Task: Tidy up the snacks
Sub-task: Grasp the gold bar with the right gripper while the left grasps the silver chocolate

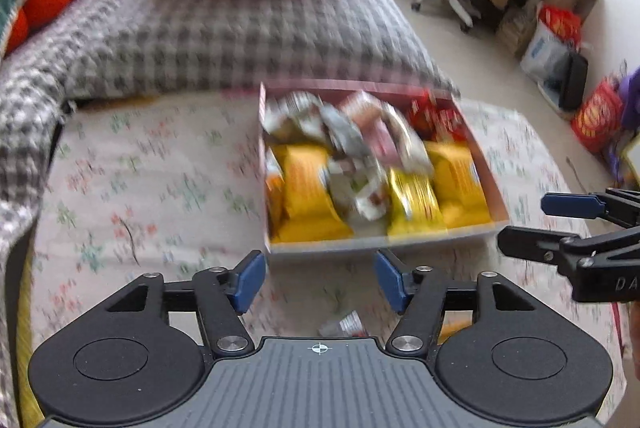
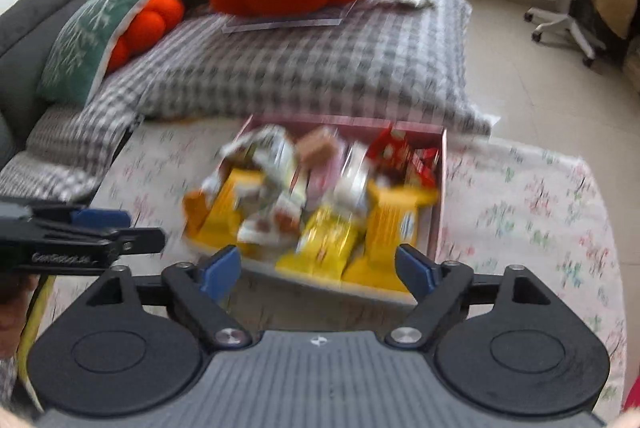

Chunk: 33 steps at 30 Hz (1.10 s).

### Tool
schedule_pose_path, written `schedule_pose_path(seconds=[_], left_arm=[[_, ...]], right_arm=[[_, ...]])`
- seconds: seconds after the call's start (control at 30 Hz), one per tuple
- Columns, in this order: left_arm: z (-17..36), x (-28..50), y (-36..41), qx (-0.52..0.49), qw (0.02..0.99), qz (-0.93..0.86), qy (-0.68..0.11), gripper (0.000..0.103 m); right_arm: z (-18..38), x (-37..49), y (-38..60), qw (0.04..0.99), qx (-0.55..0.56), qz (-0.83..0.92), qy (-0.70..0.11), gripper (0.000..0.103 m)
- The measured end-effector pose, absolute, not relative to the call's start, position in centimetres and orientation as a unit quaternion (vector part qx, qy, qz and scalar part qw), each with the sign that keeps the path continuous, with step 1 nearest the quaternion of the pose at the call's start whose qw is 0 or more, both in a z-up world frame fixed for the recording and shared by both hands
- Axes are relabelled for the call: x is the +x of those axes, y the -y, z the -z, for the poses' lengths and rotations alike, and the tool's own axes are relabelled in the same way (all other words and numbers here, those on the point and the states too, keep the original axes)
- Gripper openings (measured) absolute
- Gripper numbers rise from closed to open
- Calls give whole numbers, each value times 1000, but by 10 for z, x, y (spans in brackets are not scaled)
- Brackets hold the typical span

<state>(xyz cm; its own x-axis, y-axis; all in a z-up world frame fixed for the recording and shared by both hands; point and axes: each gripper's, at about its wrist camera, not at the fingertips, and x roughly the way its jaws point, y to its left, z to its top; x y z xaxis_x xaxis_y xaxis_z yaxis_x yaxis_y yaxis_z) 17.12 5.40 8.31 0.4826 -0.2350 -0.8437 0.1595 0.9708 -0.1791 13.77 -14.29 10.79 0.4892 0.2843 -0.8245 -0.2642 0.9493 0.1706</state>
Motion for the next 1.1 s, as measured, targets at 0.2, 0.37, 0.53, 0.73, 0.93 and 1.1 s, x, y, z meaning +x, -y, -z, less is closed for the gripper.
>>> schedule_pose_path(seconds=[0.2,0.37,0.53,0.73,0.93,1.1], left_arm=[[-50,165,-47,-29,833,107,-542,67],[-33,164,-48,-51,815,92,-570,67],[-22,160,-41,-55,802,85,-588,68],[-13,154,-31,-59,798,82,-594,68],[-6,152,-22,-50,795,88,-597,68],[-3,150,-18,-36,799,88,-593,65]], right_arm=[[-84,124,137,838,-25,-176,-516,84],[-72,114,130,835,-60,-185,-516,84],[-68,105,123,839,-88,-196,-500,86],[-64,97,118,831,-127,-213,-499,86],[-59,89,117,812,-152,-254,-503,85],[-51,80,107,792,-188,-287,-505,82]])
